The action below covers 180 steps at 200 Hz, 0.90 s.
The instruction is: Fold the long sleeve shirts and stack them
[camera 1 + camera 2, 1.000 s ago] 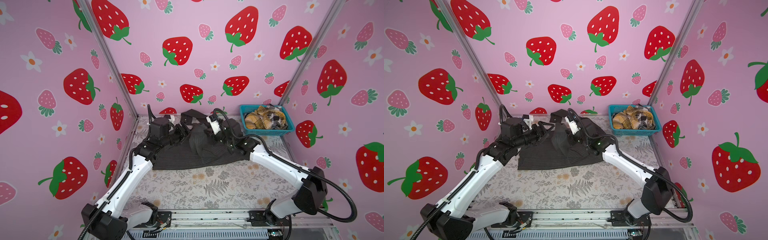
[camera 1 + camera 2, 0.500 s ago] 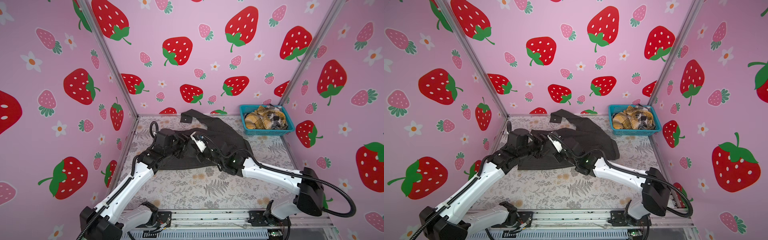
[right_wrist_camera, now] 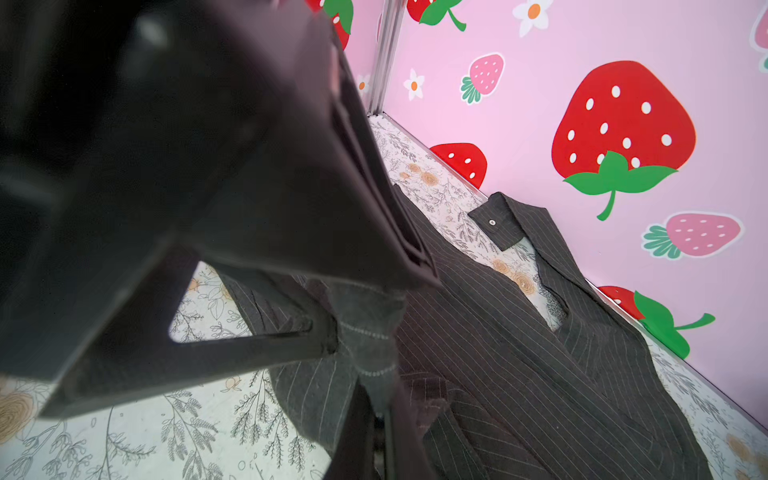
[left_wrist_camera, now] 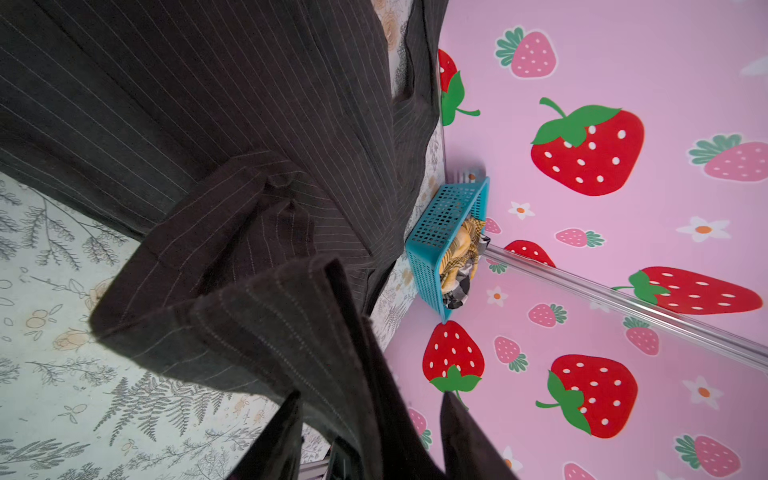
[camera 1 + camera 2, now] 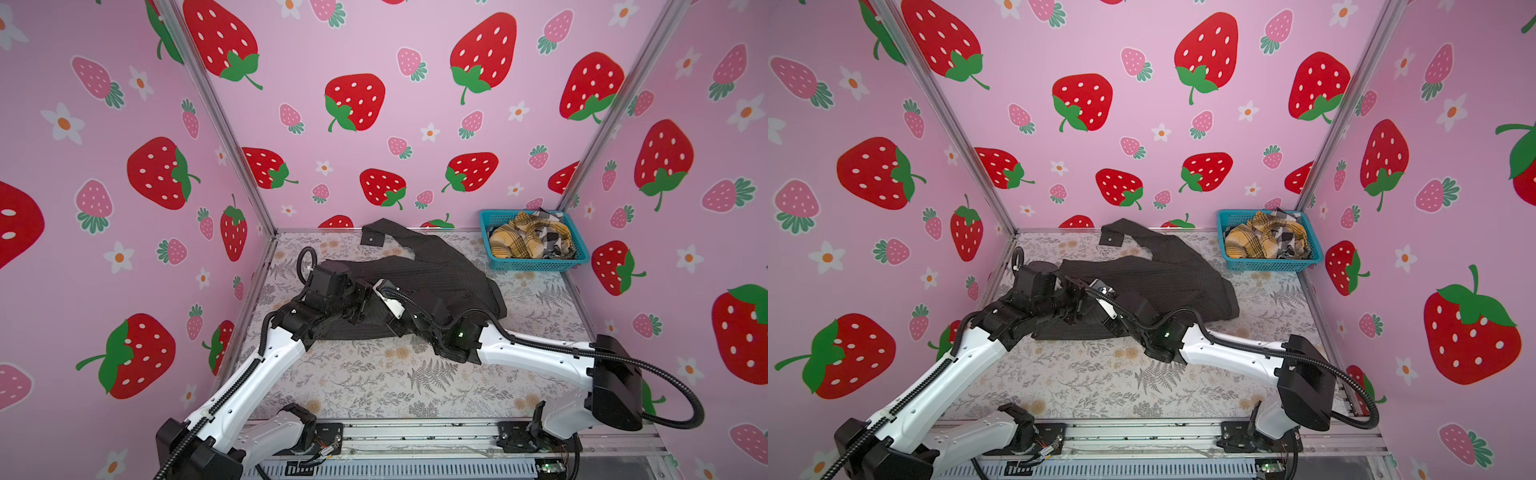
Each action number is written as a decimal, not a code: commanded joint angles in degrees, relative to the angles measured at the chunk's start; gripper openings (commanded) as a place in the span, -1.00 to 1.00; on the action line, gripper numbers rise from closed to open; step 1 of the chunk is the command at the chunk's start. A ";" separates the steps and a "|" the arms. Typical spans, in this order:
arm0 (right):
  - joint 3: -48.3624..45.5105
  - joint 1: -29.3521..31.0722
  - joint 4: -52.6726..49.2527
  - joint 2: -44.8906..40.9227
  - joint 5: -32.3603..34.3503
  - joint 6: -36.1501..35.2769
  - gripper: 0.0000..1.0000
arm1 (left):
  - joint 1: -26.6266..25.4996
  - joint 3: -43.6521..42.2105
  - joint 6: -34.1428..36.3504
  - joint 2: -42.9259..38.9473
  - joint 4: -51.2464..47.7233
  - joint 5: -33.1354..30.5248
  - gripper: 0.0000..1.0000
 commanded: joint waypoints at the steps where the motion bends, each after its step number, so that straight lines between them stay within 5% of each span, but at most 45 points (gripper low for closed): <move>1: 0.08 1.31 1.48 1.06 2.47 -2.56 -1.00 | 0.11 2.06 -0.25 0.76 -1.05 1.67 -0.03; 12: 0.20 1.63 1.28 1.34 3.06 -2.65 -1.00 | 0.13 2.25 -0.09 1.03 -0.33 1.98 -0.19; 35: 0.00 1.68 0.91 1.30 4.78 -1.02 -1.00 | 0.27 3.33 0.86 1.34 -0.17 2.14 -0.99; 42: -0.15 1.44 0.91 0.90 5.76 0.20 -1.00 | 0.65 3.87 1.85 1.42 -0.62 2.09 -1.00; 52: -0.35 0.58 0.06 -0.08 7.61 2.50 -0.55 | 2.02 4.81 3.75 1.51 -2.03 2.46 -1.00; 68: 0.47 -2.18 -5.54 -1.69 13.26 9.78 0.49 | 5.82 5.95 8.13 1.53 -2.21 4.11 -1.00; 84: 1.44 -7.70 -14.56 -2.90 13.99 19.58 0.77 | 10.04 6.94 14.02 2.30 3.74 10.09 -1.00; 106: -0.46 -21.19 -25.15 -6.11 -2.22 35.50 0.79 | 12.05 13.46 22.80 5.58 3.77 15.83 -1.00; 138: -10.73 -40.62 -20.09 -10.20 -34.23 47.98 0.83 | 12.15 18.51 30.89 8.97 5.05 23.50 -1.00; 180: -18.26 -51.04 -6.90 -7.38 -51.65 61.06 0.85 | 12.82 20.53 38.41 6.19 4.30 26.87 -1.00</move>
